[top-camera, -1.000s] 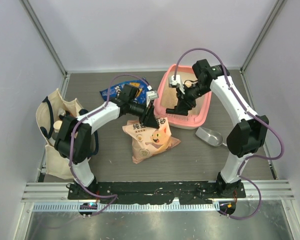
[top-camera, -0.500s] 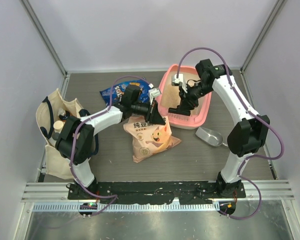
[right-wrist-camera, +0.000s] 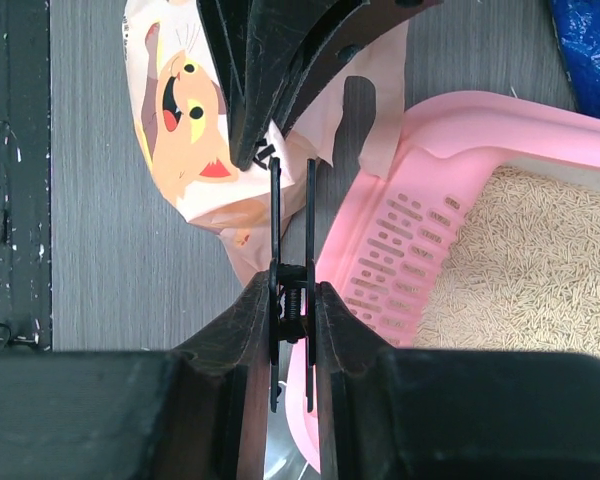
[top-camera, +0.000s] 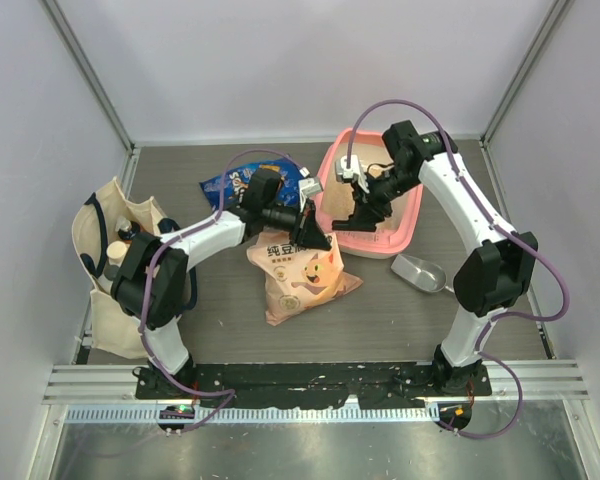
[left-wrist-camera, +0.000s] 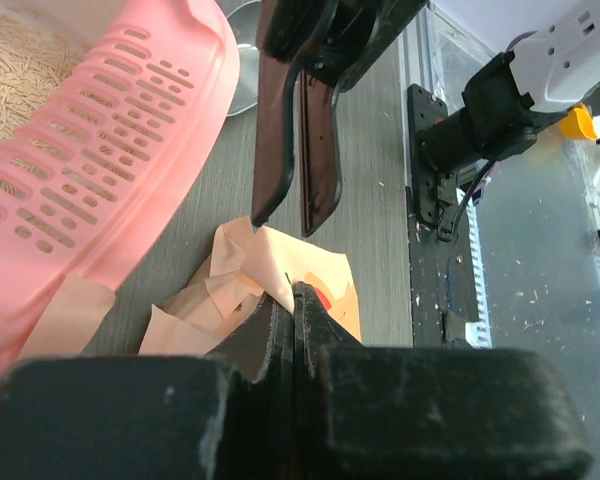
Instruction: Fill the litter box with clean litter
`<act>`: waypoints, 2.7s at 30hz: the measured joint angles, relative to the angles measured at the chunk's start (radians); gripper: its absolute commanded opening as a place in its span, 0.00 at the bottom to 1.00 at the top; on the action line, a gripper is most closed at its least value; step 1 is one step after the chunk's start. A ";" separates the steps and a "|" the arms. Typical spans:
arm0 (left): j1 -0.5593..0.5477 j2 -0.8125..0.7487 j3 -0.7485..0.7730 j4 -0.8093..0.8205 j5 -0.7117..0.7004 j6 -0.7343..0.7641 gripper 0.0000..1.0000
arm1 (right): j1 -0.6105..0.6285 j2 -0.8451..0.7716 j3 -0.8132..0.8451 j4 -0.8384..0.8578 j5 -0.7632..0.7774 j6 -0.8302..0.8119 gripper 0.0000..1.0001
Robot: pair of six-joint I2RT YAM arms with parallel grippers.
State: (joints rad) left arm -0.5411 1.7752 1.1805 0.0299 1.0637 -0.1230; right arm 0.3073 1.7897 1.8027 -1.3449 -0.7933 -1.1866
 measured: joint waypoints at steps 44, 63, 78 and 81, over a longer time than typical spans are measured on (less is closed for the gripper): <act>0.026 -0.087 0.024 -0.192 -0.104 0.200 0.03 | 0.037 0.034 0.044 -0.003 0.062 -0.116 0.02; 0.026 -0.087 0.020 -0.187 -0.095 0.185 0.00 | 0.037 0.047 0.026 0.005 0.047 -0.114 0.02; 0.027 -0.087 0.021 -0.193 -0.093 0.225 0.00 | -0.001 -0.006 -0.012 -0.002 0.000 -0.088 0.02; 0.027 -0.087 0.021 -0.196 -0.092 0.236 0.00 | 0.003 -0.007 -0.032 -0.006 -0.001 -0.093 0.02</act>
State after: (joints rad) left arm -0.5144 1.6886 1.2011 -0.1658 0.9714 0.1127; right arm 0.3107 1.7824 1.7702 -1.3506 -0.7940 -1.2793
